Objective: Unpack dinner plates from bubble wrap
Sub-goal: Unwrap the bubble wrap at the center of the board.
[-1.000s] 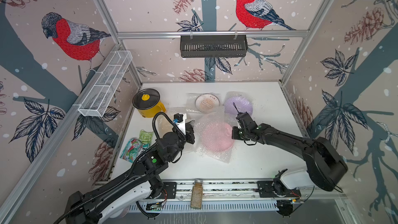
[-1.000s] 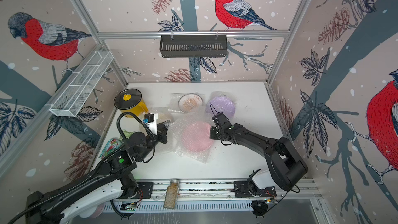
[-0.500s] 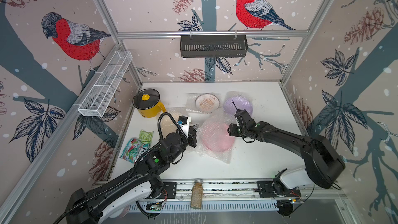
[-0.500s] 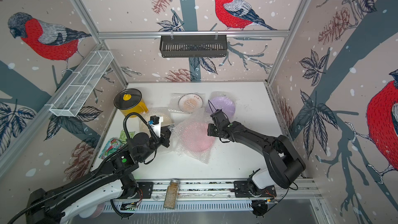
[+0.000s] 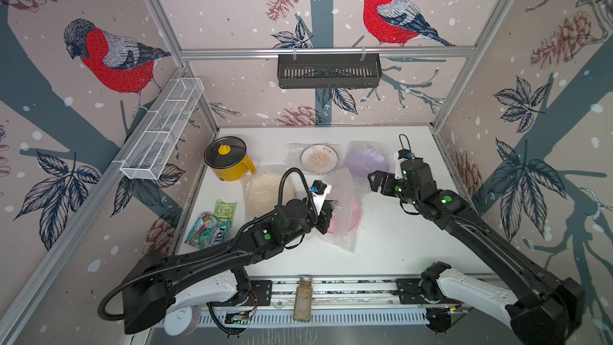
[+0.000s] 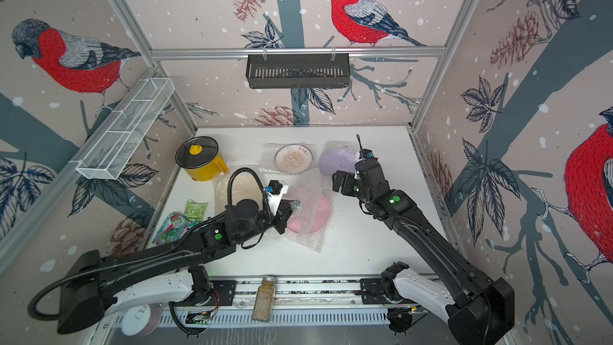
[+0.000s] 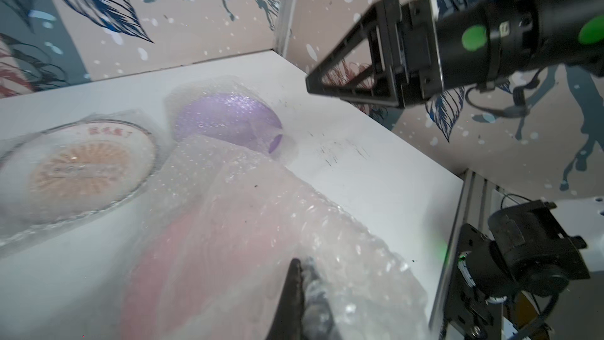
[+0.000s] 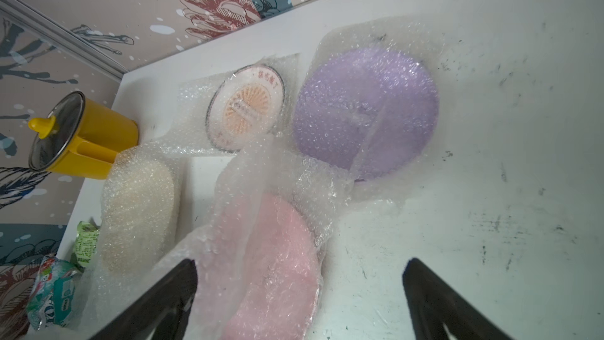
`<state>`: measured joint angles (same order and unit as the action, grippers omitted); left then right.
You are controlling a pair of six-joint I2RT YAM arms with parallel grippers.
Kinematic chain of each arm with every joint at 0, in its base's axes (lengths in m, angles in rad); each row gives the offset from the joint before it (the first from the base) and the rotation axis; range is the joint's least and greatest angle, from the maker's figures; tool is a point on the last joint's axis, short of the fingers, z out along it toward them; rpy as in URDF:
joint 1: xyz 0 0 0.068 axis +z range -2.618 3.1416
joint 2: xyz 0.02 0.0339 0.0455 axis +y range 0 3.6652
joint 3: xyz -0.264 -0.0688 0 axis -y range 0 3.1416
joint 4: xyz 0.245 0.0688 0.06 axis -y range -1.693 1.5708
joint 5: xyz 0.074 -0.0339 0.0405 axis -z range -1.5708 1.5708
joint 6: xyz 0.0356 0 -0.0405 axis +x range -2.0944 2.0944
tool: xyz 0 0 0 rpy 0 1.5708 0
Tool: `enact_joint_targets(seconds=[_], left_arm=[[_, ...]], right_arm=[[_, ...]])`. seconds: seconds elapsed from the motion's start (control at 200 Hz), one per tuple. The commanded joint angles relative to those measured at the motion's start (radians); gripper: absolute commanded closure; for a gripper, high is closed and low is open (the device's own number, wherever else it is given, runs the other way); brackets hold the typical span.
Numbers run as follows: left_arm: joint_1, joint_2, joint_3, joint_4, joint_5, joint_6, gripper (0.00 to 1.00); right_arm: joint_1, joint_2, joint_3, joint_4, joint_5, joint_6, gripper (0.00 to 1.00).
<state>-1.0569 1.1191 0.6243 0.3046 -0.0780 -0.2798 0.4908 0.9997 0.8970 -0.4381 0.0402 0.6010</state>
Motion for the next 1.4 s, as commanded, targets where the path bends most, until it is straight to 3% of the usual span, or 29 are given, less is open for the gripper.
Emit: enact_joint_targets(seconds=[0.0,0.285,0.47,0.545,0.61,0.69,0.851,1.076,1.226,1.396], left_arm=[[-0.053,0.143,0.08,0.099,0.034,0.046,1.0],[-0.154,0.572,0.402,0.115,0.109,0.081,0.99],[-0.153,0.745,0.566,0.036,0.135,0.072,0.69],[-0.154,0.735,0.569,0.042,0.136,0.06,0.5],[-0.155,0.711,0.555,0.049,0.137,0.059,0.35],[-0.153,0.681,0.546,0.035,0.146,0.064,0.02],[-0.152,0.561,0.476,0.018,0.175,0.057,0.01],[-0.126,0.223,0.197,0.002,0.12,-0.053,0.01],[-0.073,-0.045,0.028,-0.088,-0.005,-0.165,0.01],[0.068,-0.299,-0.111,-0.206,-0.027,-0.284,0.01]], right_arm=[[-0.049,-0.035,0.01,-0.046,-0.056,-0.022,0.01],[-0.193,-0.113,-0.012,-0.083,-0.042,-0.023,0.01],[-0.311,-0.152,-0.059,-0.071,-0.082,-0.02,0.01],[-0.348,-0.161,-0.08,-0.063,-0.11,-0.026,0.01],[-0.37,-0.165,-0.088,-0.059,-0.131,-0.031,0.01],[-0.38,-0.169,-0.092,-0.05,-0.15,-0.038,0.01],[-0.375,-0.157,-0.096,-0.041,-0.171,-0.057,0.01],[-0.285,-0.155,-0.109,-0.038,-0.13,-0.069,0.01],[-0.023,-0.112,-0.127,-0.008,0.018,-0.023,0.01],[0.323,0.001,-0.163,0.065,0.192,0.075,0.01]])
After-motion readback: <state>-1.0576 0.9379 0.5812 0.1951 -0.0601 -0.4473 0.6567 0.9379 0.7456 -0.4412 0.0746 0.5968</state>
